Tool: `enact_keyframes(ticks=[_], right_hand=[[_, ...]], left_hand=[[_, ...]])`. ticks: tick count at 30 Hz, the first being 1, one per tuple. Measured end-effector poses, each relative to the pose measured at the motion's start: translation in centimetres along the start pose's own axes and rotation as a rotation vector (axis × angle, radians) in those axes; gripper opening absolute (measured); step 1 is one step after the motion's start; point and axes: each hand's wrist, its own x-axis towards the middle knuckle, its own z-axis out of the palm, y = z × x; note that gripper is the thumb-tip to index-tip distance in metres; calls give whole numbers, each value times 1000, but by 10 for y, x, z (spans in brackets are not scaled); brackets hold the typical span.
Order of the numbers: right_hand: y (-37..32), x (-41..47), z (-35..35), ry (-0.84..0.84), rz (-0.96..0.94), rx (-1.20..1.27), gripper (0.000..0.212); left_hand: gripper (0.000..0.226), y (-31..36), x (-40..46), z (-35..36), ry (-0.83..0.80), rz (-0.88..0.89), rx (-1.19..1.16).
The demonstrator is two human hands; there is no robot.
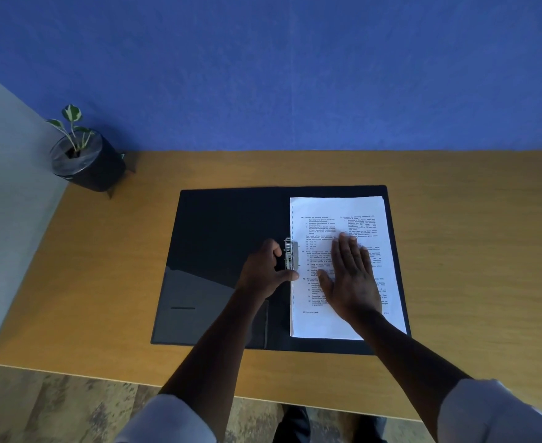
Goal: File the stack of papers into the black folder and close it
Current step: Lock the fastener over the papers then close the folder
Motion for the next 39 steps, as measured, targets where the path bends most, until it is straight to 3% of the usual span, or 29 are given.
enact_keyframes(ticks=[18,39], right_hand=[[2,1,1,5,-3,-6,76],[4,1,4,19,-23,-37,76]], left_hand=[[51,-7,4,-4,-52,-6,-45],[39,-8,-9,4,95,-3,-168]])
